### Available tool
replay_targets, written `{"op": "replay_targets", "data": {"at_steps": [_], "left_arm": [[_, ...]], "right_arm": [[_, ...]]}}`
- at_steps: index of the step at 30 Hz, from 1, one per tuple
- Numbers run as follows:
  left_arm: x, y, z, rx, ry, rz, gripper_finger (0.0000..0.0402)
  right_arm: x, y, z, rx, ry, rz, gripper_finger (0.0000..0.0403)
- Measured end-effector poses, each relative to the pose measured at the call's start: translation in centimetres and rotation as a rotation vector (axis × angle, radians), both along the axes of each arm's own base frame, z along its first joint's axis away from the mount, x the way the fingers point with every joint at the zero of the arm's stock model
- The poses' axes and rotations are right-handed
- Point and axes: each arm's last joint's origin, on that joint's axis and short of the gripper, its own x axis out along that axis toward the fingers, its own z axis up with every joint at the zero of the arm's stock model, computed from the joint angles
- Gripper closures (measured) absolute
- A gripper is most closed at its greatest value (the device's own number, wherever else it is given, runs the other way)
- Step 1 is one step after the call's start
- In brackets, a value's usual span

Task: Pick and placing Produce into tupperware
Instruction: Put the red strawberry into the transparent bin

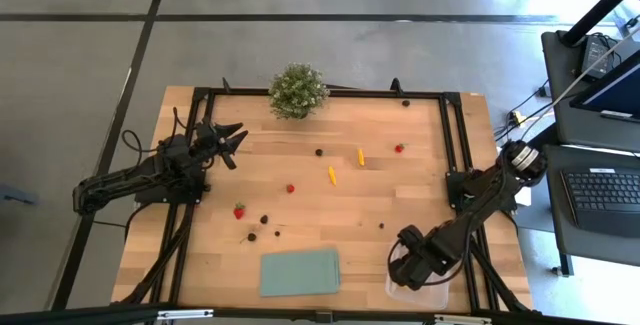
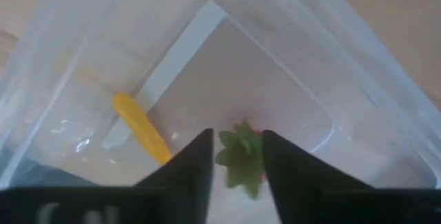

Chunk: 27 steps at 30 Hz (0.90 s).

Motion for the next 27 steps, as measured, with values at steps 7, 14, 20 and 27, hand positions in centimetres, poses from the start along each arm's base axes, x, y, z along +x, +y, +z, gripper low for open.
{"op": "replay_targets", "data": {"at_steps": [7, 14, 20, 27], "left_arm": [[0.0, 0.0, 0.0, 0.000, -0.001, 0.000, 0.0259], [0.0, 0.0, 0.0, -0.001, -0.001, 0.000, 0.0259], [0.0, 0.0, 0.0, -0.002, -0.002, 0.000, 0.0259], [0.0, 0.0, 0.0, -0.006, -0.005, -0.001, 0.0259]], "right_arm": [[0.5, -0.7, 4.2, 0.128, -0.075, 0.036, 0.0148], [0.2, -4.4, 11.6, -0.039, -0.407, 0.247, 0.0117], [-0.2, -9.3, 16.1, -0.478, -0.690, 0.208, 0.0116], [0.1, -15.1, 17.7, -0.619, -0.645, 0.285, 0.0116]]}}
